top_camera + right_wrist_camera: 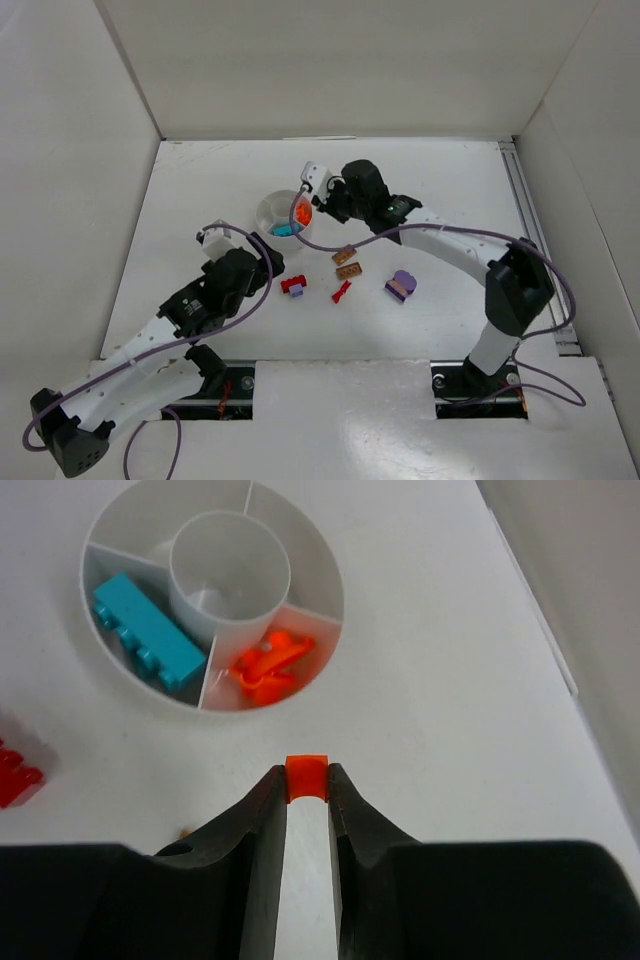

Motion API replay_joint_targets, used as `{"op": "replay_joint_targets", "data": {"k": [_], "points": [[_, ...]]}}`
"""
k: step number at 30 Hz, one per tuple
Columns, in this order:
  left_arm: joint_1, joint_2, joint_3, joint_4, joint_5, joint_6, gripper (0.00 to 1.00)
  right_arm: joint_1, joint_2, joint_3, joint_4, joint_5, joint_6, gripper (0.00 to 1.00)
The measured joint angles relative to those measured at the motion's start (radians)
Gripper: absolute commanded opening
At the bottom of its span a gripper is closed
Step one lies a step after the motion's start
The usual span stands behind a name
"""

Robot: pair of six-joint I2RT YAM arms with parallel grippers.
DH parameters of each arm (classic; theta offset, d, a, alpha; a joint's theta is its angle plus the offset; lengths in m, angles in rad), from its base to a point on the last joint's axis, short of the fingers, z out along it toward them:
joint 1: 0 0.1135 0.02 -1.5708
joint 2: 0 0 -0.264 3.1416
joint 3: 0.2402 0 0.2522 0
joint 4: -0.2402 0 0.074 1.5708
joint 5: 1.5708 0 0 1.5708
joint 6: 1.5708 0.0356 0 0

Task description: Sort the legos into containers by color

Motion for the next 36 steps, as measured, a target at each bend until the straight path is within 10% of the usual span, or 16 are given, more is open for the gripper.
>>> {"op": "replay_joint_targets", "data": {"k": [20, 27, 31, 36], "points": [[0.067, 0.095, -0.002, 0.07, 0.088, 0.035, 1.0, -0.031, 0.336, 0.294, -0.008, -0.263, -0.144, 0.45], [0.067, 0.099, -0.002, 0.075, 0.106, 0.04, 1.0, -0.034, 0.34, 0.295, -0.01, -0.251, -0.142, 0.66], [0.067, 0.112, -0.002, 0.081, 0.121, 0.063, 1.0, -0.042, 0.282, 0.243, -0.009, -0.218, -0.142, 1.0], [0.067, 0.173, -0.001, 0.114, 0.185, 0.135, 1.0, -0.085, 0.08, 0.055, -0.011, -0.159, -0.122, 1.0]]}}
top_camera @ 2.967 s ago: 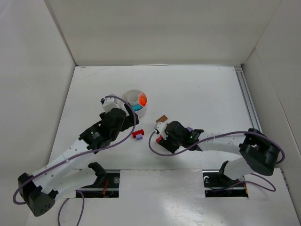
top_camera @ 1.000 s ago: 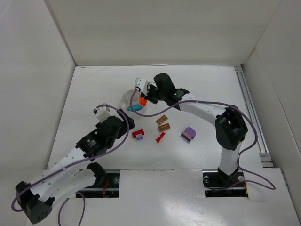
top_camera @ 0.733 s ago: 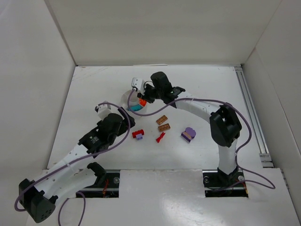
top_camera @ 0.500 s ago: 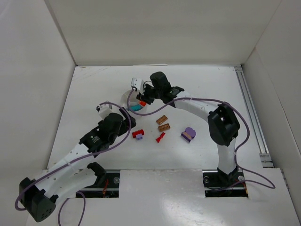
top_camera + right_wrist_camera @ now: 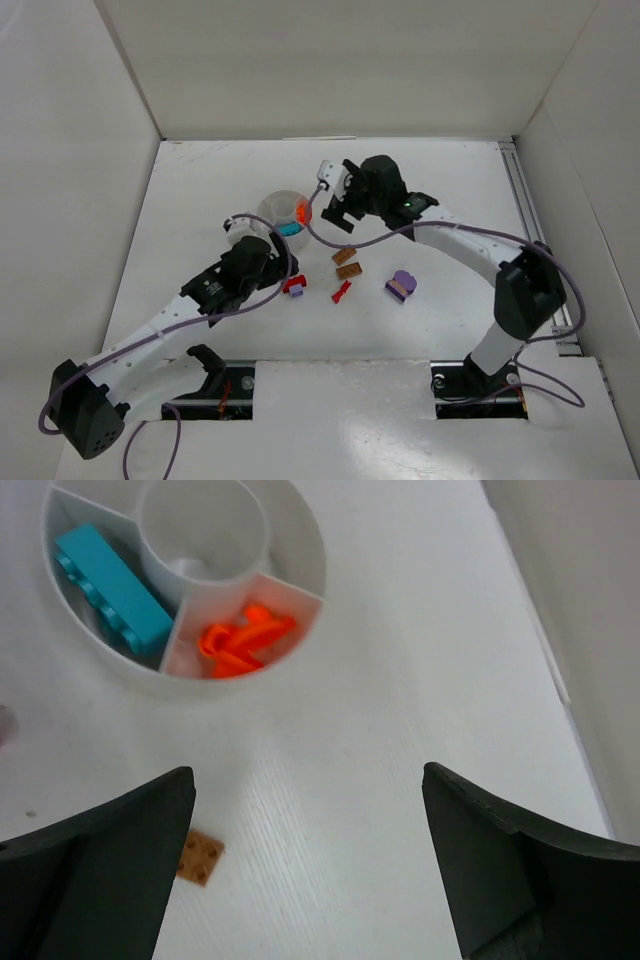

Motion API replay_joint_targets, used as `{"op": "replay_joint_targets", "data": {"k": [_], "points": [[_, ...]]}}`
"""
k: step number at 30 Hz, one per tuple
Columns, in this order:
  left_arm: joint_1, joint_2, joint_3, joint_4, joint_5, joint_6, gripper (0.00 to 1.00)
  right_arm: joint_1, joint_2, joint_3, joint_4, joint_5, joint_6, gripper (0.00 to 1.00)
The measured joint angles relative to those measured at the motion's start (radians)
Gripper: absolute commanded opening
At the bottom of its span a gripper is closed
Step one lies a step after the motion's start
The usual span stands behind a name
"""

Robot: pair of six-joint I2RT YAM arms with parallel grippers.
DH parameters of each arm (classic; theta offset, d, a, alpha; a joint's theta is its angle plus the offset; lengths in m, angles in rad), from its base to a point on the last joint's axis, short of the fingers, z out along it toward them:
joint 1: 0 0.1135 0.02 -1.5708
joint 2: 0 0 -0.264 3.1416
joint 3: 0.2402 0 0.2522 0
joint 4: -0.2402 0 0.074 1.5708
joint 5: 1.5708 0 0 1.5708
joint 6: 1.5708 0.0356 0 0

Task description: Sort the legos into containers by color

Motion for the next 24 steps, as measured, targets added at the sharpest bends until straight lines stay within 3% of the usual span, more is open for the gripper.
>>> {"op": "replay_joint_targets", "data": {"k": [7, 12, 22, 24], "points": [[-0.091, 0.124, 0.03, 0.072, 0.06, 0.111, 1.0, -0.157, -0.351, -0.316, 0.002, 0.106, 0.064, 1.0], [-0.236, 0.33, 0.149, 0.158, 0.079, 0.252, 0.89, -0.306, -0.547, -0.489, -0.012, 0.102, 0.091, 1.0], [-0.26, 0.78, 0.432, 0.285, 0.035, 0.607, 0.87, -0.491, -0.701, -0.561, -0.087, 0.009, 0.071, 1.0], [-0.26, 0.842, 0.464, 0.299, 0.038, 0.676, 0.8, -0.507, -0.706, -0.569, -0.089, -0.012, 0.067, 1.0]]}}
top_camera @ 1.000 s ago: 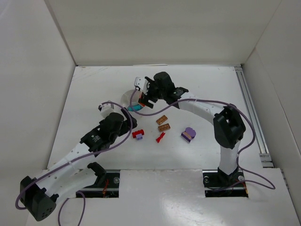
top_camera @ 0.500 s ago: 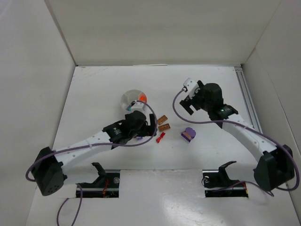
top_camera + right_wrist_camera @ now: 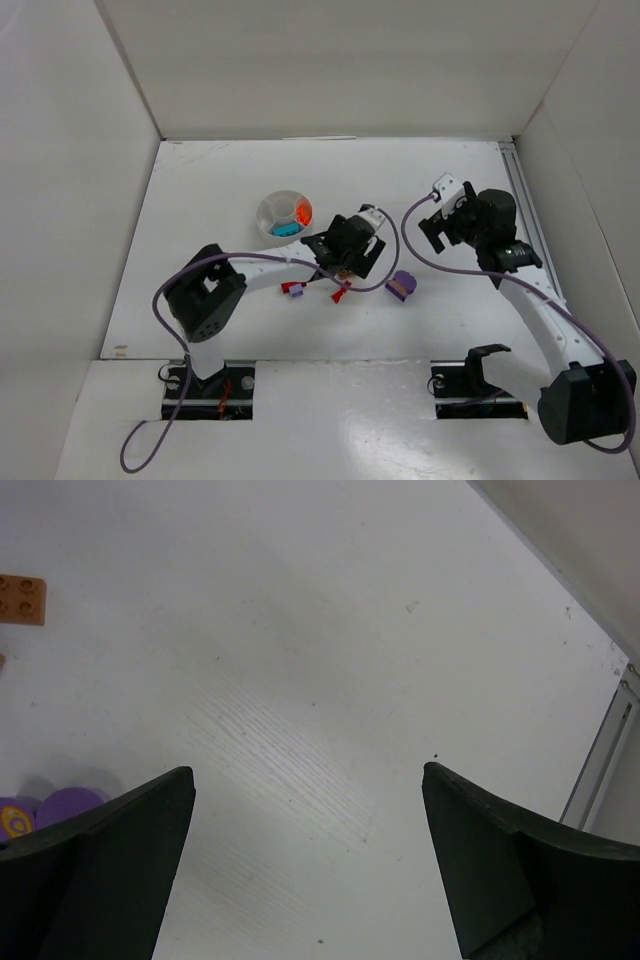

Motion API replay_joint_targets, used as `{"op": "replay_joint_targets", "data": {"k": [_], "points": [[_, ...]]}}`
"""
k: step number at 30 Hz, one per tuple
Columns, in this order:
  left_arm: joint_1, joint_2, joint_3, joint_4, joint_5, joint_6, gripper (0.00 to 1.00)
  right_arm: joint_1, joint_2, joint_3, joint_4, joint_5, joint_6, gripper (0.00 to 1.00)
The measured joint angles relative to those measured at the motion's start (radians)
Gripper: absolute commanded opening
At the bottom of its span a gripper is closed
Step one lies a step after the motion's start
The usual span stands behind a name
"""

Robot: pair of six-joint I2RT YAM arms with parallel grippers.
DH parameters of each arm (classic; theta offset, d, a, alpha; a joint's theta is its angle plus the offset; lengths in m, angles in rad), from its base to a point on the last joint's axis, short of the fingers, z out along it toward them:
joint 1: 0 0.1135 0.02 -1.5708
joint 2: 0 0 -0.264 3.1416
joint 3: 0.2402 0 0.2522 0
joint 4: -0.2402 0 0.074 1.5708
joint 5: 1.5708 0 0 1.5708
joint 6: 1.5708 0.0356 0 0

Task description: Sort the legos into containers by color

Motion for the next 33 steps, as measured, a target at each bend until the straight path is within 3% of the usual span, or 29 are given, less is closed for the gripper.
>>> {"op": "replay_joint_targets", "data": {"k": [7, 15, 26, 33], "points": [[0.017, 0.159, 0.114, 0.0, 0.002, 0.126, 0.73, -0.033, 0.01, -0.002, -0.012, -0.061, -0.004, 1.0], [0.083, 0.183, 0.14, 0.006, 0.051, 0.183, 0.72, -0.041, 0.049, -0.002, -0.013, -0.08, -0.011, 1.0], [0.084, 0.241, 0.146, 0.01, 0.124, 0.215, 0.58, -0.049, 0.057, -0.002, -0.013, -0.076, -0.014, 1.0], [0.103, 0.248, 0.146, 0.026, 0.139, 0.203, 0.55, -0.049, 0.057, -0.003, -0.013, -0.074, -0.014, 1.0]]}}
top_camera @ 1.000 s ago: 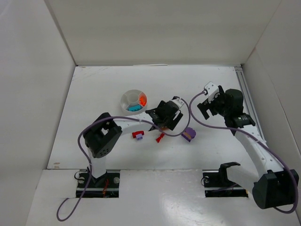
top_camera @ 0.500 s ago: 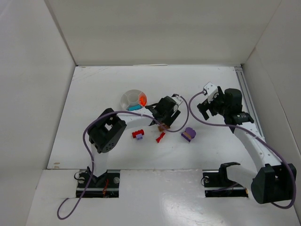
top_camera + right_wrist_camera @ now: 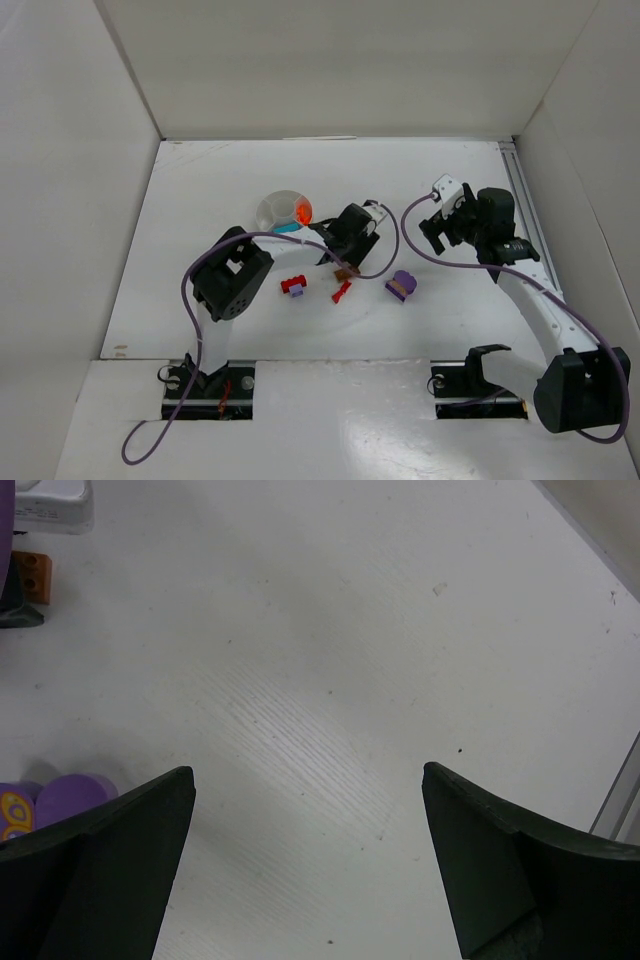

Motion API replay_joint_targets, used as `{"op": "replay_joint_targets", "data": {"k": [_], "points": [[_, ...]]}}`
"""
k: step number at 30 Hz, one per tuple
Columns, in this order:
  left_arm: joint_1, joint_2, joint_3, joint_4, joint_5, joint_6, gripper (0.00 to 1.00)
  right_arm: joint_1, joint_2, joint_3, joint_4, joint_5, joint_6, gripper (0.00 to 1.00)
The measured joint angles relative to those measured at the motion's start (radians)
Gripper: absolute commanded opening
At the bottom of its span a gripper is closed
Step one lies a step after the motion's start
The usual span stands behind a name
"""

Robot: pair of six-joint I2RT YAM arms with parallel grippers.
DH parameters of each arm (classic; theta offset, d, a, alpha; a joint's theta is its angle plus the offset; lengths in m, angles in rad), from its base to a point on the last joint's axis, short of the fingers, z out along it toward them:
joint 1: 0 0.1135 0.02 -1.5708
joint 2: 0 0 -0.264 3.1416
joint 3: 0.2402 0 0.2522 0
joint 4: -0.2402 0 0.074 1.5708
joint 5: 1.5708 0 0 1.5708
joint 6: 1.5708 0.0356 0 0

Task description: Sort the legos into containers by color

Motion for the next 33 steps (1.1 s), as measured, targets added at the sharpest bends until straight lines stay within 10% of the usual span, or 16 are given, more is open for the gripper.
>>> {"op": "replay_joint_targets", "data": {"k": [22, 33], "points": [[0.006, 0.028, 0.027, 0.014, -0.02, -0.049, 0.2, 0.0, -0.014, -0.004, 0.001, 0.013, 0.0, 1.0], [0.021, -0.076, 0.027, 0.036, -0.135, -0.106, 0.2, 0.0, -0.024, -0.024, 0.0, 0.015, -0.003, 1.0]]}}
